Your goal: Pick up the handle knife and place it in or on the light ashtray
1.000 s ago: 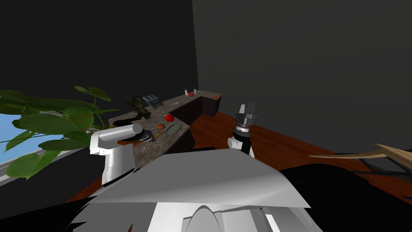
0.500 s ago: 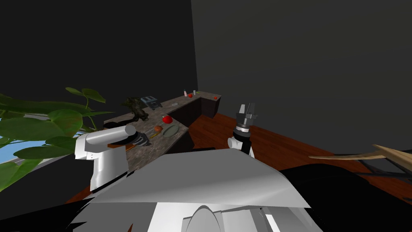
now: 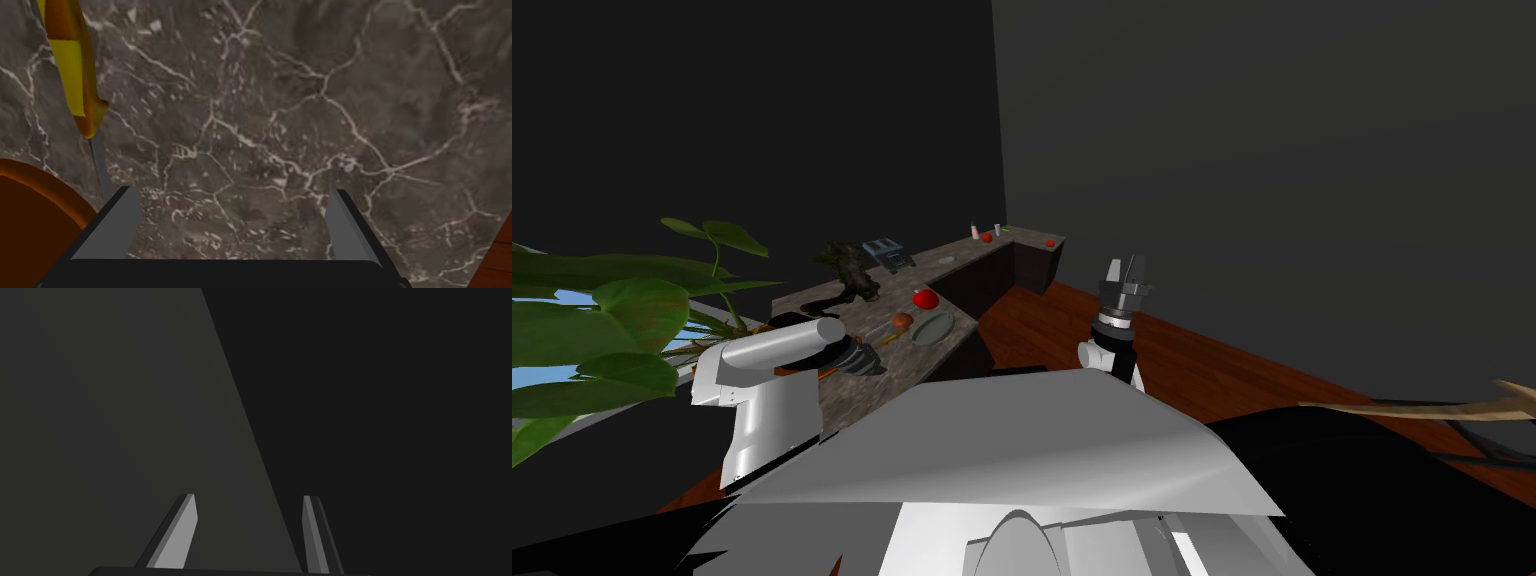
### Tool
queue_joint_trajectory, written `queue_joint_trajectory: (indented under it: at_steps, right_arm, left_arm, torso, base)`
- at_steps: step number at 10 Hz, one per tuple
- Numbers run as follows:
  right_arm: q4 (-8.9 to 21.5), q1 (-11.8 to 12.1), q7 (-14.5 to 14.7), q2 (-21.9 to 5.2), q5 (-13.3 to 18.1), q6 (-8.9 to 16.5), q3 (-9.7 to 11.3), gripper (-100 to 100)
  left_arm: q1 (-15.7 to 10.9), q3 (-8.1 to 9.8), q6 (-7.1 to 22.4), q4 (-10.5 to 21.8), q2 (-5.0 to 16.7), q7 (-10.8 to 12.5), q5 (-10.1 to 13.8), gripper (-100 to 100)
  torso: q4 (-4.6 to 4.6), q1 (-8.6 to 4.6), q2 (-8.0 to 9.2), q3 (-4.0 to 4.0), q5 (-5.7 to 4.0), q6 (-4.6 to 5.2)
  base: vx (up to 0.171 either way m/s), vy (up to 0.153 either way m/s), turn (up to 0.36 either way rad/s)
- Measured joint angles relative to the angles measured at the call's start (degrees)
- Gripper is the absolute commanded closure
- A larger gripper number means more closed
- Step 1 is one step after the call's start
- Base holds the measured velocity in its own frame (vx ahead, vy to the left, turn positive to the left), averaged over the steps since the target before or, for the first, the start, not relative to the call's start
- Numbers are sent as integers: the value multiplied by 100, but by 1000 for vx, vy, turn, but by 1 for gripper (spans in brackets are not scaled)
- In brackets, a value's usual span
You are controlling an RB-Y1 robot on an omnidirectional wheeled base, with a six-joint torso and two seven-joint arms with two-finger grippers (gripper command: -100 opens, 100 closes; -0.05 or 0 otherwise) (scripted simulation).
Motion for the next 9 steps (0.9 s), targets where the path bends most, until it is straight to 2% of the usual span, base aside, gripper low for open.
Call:
queue_joint_trajectory:
  at_steps: [1, 2, 3, 7, 8, 9]
  right_arm:
    - [0, 0, 0, 0, 0, 0, 0, 0]
    - [0, 0, 0, 0, 0, 0, 0, 0]
    - [0, -1, 0, 0, 0, 0, 0, 0]
    - [0, -1, 0, 0, 0, 0, 0, 0]
    - [0, -1, 0, 0, 0, 0, 0, 0]
    - [0, -1, 0, 0, 0, 0, 0, 0]
  left_arm:
    - [37, 9, 94, -33, -15, 31, 18, -100]
    - [41, 11, 118, -38, -16, 37, 20, 0]
    - [40, 10, 115, -37, -16, 37, 20, -100]
    - [30, -82, -249, 273, -77, -23, -65, -100]
    - [28, -85, -272, 285, -78, -26, -68, 100]
    - [28, -85, -269, 284, -78, -26, -68, 100]
  torso:
    - [2, 2, 7, 4, 0, 0]
    - [3, 5, 13, 8, 1, 0]
    - [4, 7, 17, 10, 1, 0]
    - [5, 8, 21, 13, 2, 0]
    - [5, 8, 21, 12, 1, 0]
    - [5, 8, 20, 12, 1, 0]
  base:
    - [9, -5, 3]
    - [0, 0, 0]
    - [-2, -1, 15]
    - [-5, -1, 6]
    - [0, 0, 0]
    - [0, 0, 0]
